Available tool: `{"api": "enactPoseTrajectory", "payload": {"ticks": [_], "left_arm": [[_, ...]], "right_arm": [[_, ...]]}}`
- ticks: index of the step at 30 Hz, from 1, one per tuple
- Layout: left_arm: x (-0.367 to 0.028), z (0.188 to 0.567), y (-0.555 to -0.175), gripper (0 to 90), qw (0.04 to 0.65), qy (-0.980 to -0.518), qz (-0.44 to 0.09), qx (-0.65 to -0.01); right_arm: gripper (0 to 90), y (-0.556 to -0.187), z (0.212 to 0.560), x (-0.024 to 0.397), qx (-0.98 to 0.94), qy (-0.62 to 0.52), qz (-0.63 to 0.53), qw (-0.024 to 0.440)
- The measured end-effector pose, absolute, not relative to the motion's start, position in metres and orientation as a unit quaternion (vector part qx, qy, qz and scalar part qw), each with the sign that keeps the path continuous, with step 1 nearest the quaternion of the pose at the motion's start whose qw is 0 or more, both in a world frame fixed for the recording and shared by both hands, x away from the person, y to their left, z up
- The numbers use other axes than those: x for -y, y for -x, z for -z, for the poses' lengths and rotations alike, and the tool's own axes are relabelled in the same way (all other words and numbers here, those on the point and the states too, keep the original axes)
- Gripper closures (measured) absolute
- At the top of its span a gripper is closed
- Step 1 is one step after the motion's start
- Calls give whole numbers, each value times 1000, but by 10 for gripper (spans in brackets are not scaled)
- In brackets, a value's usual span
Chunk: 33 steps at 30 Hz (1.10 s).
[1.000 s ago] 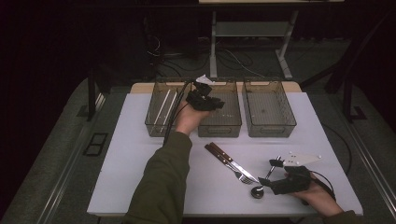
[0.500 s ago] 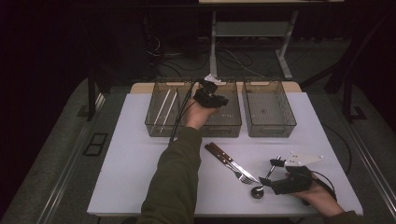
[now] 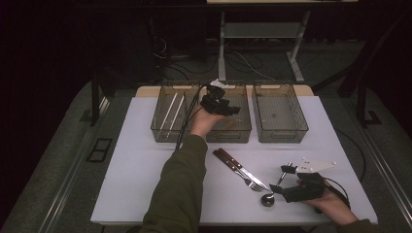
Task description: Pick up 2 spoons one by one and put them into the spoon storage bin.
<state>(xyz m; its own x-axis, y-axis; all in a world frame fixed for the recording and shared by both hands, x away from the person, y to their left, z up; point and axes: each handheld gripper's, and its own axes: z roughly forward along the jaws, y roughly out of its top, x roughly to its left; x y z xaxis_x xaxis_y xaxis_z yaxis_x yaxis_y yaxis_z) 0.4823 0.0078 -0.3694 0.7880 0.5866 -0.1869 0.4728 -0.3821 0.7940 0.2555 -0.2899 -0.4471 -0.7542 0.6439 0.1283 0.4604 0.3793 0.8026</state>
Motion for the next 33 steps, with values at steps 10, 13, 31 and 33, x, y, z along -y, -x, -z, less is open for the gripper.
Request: {"api": "enactPoseTrajectory", "payload": {"ticks": [10,13,31,33], "left_arm": [[-25,355,-438,273,468,-840,-60,-268],[-31,355,-426,252,471,-842,-60,-258],[-83,385,-363,76,485,-829,-80,-266],[-89,389,-356,55,481,-830,-85,-270]], "right_arm": [[152,-257,448,290,-825,-337,-442,104],[152,-257,449,290,-826,-338,-439,104],[152,-259,449,293,-824,-344,-437,105],[153,-259,449,294,-824,-345,-437,107]]}}
